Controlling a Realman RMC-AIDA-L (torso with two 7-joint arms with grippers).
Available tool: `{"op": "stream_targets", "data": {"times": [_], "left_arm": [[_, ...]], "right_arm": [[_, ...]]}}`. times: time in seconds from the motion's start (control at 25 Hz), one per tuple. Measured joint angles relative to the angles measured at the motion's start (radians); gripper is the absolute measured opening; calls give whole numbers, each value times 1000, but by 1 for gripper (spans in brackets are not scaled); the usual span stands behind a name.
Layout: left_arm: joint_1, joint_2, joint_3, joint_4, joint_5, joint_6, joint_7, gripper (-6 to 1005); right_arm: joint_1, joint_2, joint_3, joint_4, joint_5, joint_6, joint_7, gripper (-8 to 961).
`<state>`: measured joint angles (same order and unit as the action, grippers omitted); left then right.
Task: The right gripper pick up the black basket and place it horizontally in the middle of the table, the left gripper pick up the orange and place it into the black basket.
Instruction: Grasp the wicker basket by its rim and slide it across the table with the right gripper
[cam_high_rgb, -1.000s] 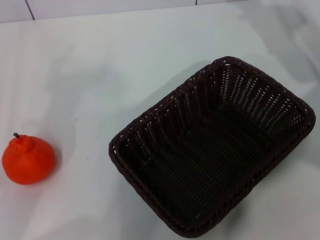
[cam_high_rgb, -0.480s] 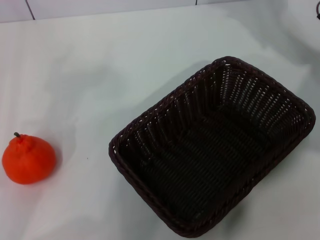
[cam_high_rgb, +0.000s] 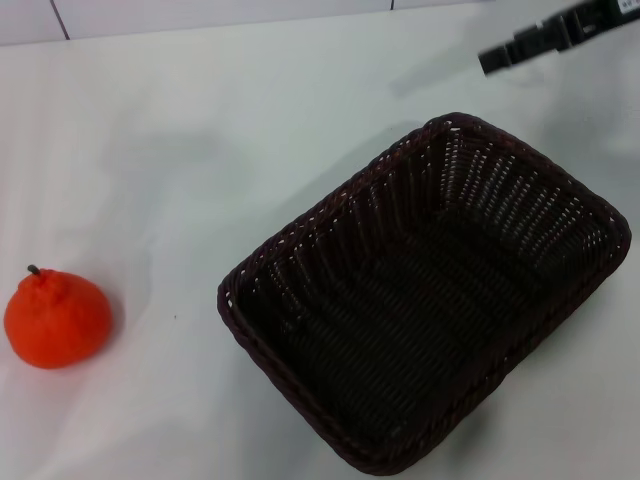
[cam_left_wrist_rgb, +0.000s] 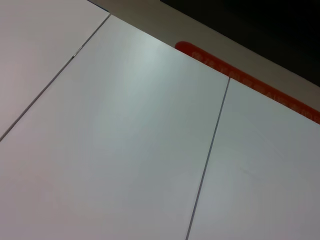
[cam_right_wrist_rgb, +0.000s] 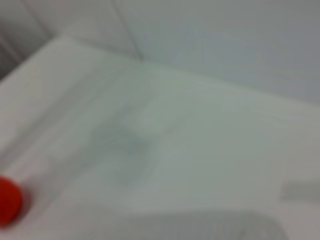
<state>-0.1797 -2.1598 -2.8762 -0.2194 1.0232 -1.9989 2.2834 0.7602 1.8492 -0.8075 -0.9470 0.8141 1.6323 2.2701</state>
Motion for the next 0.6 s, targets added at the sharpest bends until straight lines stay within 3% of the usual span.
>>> {"op": "stream_targets", "data": {"times": [0.24,0.48,0.6], "left_arm": [[-6,-1,1,0,0,-3,5,824],[-19,-1,4,0,0,-2,4,824],[-23,-1,5,0,0,-3,3,825]], "right_arm": [[37,7,7,-18,-156,113,27,836],[44,19,-34,19,-216,117,26,831],[48,35,-77,46,-249,100,22,828]]}}
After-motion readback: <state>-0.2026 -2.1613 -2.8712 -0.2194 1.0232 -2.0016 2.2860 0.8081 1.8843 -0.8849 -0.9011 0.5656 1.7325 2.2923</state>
